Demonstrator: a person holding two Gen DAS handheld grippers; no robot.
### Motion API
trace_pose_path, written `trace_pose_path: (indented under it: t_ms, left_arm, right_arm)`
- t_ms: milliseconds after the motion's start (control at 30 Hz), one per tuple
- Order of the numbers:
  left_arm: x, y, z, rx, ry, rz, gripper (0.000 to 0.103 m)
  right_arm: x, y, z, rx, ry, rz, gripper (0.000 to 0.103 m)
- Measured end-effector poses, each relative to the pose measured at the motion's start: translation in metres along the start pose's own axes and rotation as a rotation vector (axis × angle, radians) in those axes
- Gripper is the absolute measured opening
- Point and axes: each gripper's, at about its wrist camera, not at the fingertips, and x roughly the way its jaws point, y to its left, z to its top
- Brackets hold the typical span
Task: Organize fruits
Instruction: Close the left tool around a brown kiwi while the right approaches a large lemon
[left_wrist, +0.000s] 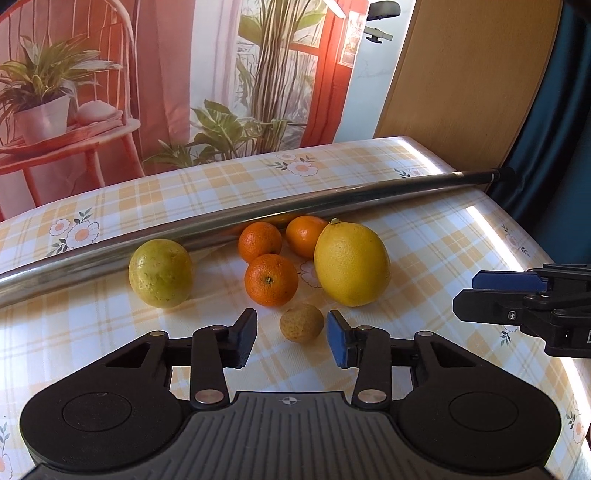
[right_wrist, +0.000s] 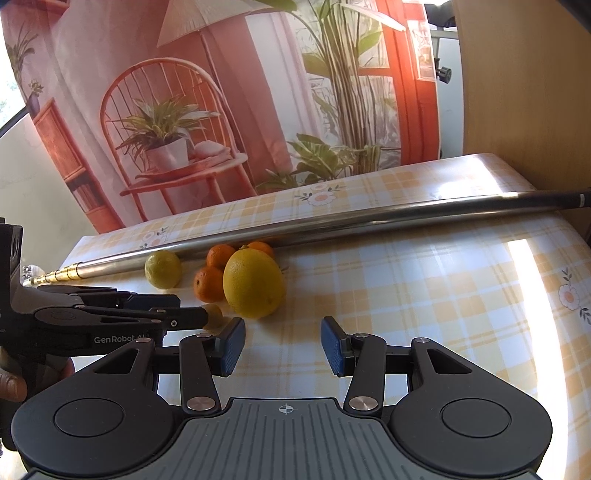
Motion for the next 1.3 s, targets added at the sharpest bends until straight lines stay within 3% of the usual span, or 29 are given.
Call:
trace_pose_path:
  t_ms: [300,433,700,933,1067,1300]
  left_arm:
    - [0.015,-0.003,0.004,0.018,0.027,-0.017,0.037]
    - [0.019,0.001,0.004,-0.018,0.05,-0.061,0.028]
    - [0.013,0.004,-0.001,-0.015,0.035,-0.053,0.027]
    - [-0.015,0.002,-0.007,0.037,-0.024,-0.042,0.027]
    - [-0.037,0.006,-0.014,0.028,-0.08,-0.03,0.027]
    - [-0.073,0.02,-0.027,-0.037,-0.148,-0.007,0.027]
  right_arm:
    - [0.006,-0.001,0.0,-0.001,0.016,-0.001,0.043]
    - [0.007,0.0,0.0,-0.004,0.018,-0.001,0.043]
    - [0.01,0.002,0.001,-0.008,0.019,0.002,0.043]
    - [0.013,0.004,0.004,-0.036,0.006,0.01,0.043]
    - [0.02,0.012,0.01,-0.085,-0.024,0.032,0.051]
    - [0.043,0.024,0.019,-0.167,-0.038,0.041,0.054]
